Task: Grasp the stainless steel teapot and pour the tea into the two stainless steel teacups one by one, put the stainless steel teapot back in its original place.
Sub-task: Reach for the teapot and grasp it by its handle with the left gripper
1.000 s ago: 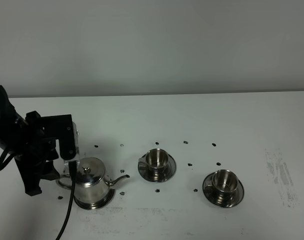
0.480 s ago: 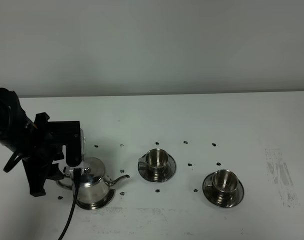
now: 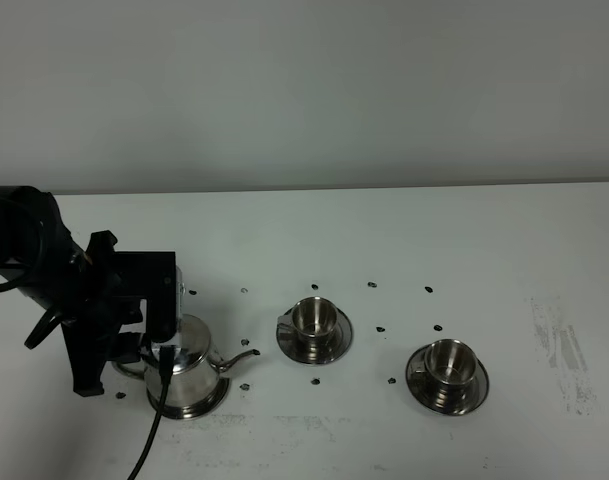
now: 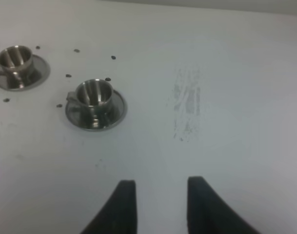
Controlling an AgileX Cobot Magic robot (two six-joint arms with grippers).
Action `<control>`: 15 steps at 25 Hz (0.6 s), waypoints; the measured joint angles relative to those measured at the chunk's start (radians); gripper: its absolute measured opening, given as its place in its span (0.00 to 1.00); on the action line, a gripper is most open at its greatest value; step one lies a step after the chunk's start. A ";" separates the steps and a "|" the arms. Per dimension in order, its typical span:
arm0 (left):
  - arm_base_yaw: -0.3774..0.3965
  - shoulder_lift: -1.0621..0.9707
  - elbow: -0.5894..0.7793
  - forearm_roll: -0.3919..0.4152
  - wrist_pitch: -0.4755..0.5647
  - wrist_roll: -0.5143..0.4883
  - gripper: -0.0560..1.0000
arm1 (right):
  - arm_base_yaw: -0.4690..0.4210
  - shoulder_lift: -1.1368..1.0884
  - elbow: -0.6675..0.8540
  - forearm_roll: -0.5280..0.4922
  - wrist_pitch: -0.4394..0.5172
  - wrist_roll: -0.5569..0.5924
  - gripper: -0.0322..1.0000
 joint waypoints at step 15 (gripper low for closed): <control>-0.011 0.030 0.000 0.000 -0.013 0.058 0.46 | 0.000 0.000 0.000 0.001 0.000 0.000 0.27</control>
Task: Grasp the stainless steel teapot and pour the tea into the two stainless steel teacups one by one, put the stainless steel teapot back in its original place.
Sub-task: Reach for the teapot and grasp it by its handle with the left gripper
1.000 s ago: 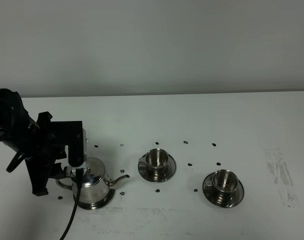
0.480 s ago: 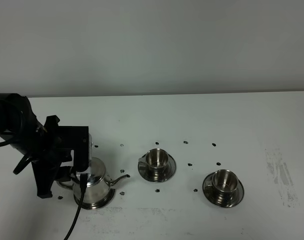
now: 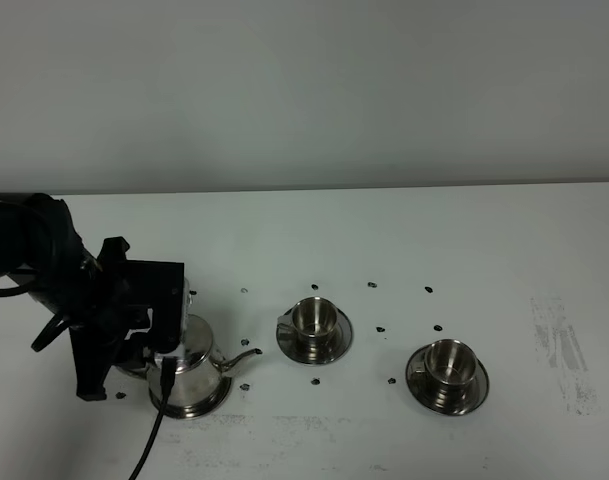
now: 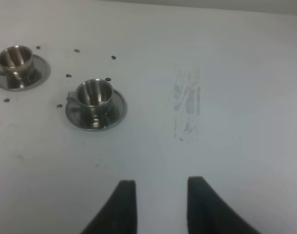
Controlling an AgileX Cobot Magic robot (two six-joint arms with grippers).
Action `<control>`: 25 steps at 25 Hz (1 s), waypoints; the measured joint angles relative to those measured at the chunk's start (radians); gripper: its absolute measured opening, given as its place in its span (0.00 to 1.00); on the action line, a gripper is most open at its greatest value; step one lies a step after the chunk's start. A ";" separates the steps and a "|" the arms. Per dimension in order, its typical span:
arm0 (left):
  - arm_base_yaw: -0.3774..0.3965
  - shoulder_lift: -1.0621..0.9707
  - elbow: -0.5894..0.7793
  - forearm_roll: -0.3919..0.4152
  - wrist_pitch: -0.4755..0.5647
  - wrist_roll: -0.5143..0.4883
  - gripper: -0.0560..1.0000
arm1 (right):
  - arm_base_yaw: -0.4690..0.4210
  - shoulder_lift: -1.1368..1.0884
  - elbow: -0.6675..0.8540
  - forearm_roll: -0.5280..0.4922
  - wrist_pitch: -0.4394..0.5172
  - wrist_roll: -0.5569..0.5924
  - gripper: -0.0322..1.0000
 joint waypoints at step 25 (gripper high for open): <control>-0.011 0.036 -0.001 -0.013 -0.014 0.003 0.39 | 0.000 0.000 0.000 0.000 0.000 0.000 0.27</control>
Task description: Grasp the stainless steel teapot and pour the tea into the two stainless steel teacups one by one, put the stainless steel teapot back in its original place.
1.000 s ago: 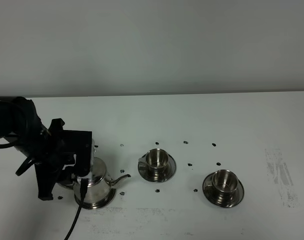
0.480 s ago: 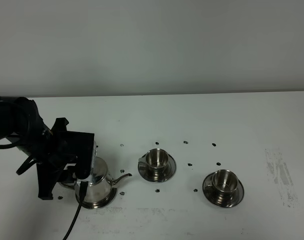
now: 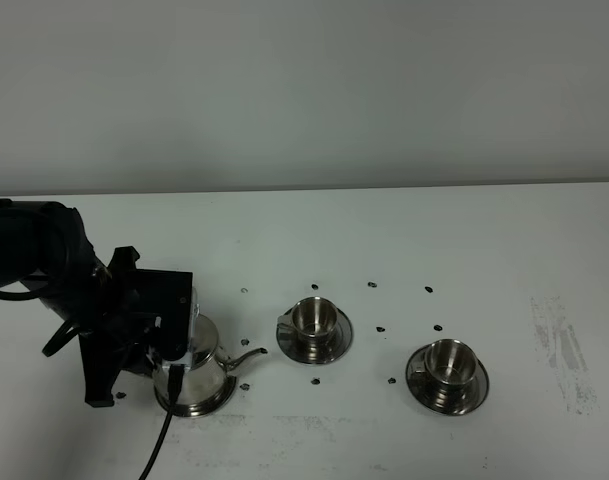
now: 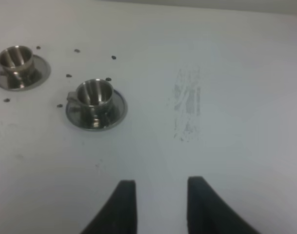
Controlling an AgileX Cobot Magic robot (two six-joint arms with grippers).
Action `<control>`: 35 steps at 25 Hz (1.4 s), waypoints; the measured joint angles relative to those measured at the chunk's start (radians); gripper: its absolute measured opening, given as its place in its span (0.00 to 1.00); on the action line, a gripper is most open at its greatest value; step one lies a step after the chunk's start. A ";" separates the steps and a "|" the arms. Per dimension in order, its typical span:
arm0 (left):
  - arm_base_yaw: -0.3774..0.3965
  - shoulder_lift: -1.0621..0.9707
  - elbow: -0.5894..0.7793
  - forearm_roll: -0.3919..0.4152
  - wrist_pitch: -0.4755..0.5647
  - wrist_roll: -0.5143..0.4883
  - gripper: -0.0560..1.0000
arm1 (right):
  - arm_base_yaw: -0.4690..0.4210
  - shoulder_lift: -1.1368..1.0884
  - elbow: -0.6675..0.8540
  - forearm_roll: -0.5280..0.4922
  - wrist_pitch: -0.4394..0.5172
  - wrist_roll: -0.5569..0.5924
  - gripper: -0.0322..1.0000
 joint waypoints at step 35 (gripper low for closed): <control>-0.017 0.133 -0.451 0.062 0.344 -0.146 0.25 | 0.000 0.000 0.000 0.000 0.000 0.000 0.27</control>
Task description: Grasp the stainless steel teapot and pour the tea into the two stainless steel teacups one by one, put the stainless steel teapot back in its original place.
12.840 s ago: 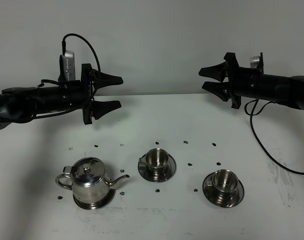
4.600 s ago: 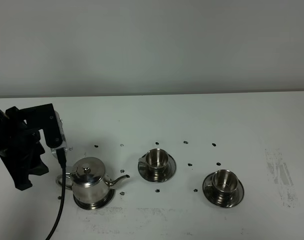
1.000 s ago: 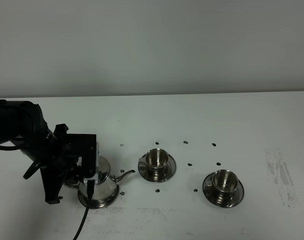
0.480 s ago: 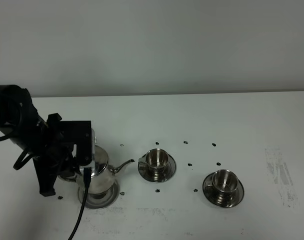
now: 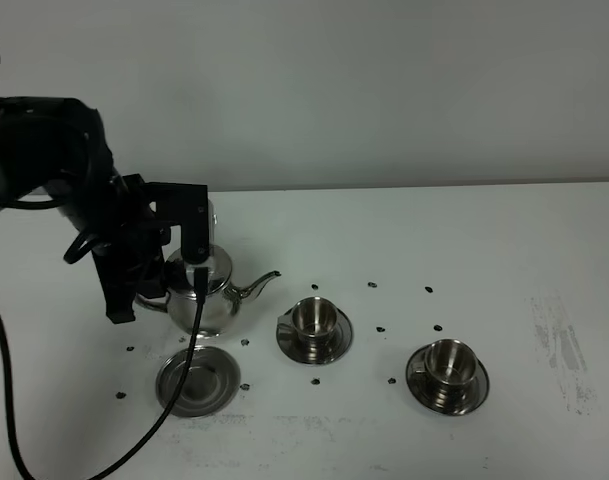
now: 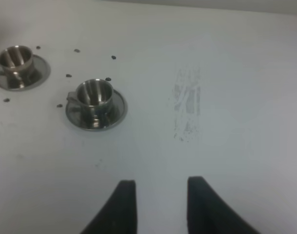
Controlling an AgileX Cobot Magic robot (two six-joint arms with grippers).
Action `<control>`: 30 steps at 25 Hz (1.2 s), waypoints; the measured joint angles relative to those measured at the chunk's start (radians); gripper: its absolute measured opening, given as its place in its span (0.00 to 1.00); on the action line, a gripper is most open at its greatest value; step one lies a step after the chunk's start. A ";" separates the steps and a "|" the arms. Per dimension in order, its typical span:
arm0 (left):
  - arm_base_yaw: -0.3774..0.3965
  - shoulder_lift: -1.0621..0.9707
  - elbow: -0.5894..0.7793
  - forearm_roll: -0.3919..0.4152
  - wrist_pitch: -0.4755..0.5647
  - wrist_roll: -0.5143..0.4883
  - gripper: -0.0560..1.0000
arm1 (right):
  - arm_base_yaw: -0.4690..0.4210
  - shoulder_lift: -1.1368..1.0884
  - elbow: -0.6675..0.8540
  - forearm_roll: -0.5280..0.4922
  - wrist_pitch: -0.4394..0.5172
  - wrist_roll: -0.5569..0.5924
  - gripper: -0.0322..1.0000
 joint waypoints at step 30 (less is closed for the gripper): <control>-0.185 0.134 -0.167 0.391 -0.088 0.039 0.25 | 0.000 0.000 0.000 0.000 0.000 0.000 0.27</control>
